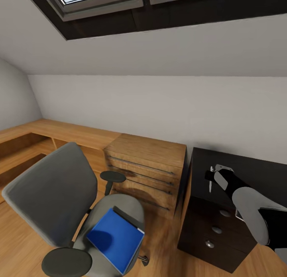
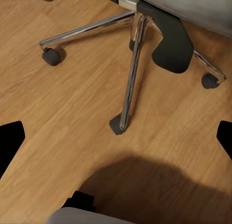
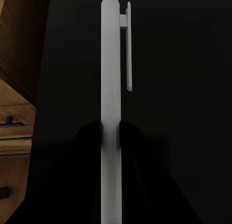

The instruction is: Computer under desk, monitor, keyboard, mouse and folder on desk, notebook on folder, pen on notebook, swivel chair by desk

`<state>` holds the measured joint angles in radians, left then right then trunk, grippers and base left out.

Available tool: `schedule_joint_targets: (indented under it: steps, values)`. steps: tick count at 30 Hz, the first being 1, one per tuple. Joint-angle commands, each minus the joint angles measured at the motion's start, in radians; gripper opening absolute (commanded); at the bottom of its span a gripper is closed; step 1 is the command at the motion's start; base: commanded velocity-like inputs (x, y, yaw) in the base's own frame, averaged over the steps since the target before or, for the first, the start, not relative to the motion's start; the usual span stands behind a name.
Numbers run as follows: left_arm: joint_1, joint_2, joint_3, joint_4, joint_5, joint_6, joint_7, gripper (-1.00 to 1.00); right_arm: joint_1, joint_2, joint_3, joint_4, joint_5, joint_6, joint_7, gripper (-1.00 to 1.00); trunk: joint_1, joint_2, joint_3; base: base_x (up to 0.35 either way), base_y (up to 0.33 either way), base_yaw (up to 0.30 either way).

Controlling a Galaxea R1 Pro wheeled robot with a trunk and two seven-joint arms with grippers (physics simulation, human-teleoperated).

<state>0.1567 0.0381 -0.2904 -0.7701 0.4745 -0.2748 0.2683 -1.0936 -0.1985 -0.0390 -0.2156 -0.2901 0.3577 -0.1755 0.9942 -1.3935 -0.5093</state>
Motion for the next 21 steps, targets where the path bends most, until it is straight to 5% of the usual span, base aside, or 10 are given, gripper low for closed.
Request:
schedule_joint_targets:
  steps: [1,12,13,21]
  values:
    - [0.0,0.002,-0.007,-0.001,0.009,-0.004,0.008,1.0,0.0,0.0,-0.004,-0.002,-0.006,0.005,-0.004,-1.0,0.0,-0.001,-0.001,0.025,0.0,0.0]
    - [0.0,0.002,-0.007,-0.001,0.009,-0.004,0.008,1.0,0.0,0.001,-0.004,-0.001,-0.003,0.004,-0.005,-1.0,0.0,-0.001,-0.001,0.006,0.0,0.0]
    - [0.0,0.002,-0.007,-0.001,0.009,-0.004,0.008,1.0,0.0,0.001,-0.004,-0.001,-0.003,0.004,-0.005,1.0,0.0,-0.001,-0.001,0.0,0.0,0.0]
    - [0.0,0.001,-0.007,-0.001,0.009,-0.004,0.008,1.0,0.0,0.001,-0.004,-0.001,-0.003,0.004,-0.005,1.0,0.0,-0.001,-0.001,0.0,0.0,0.0]
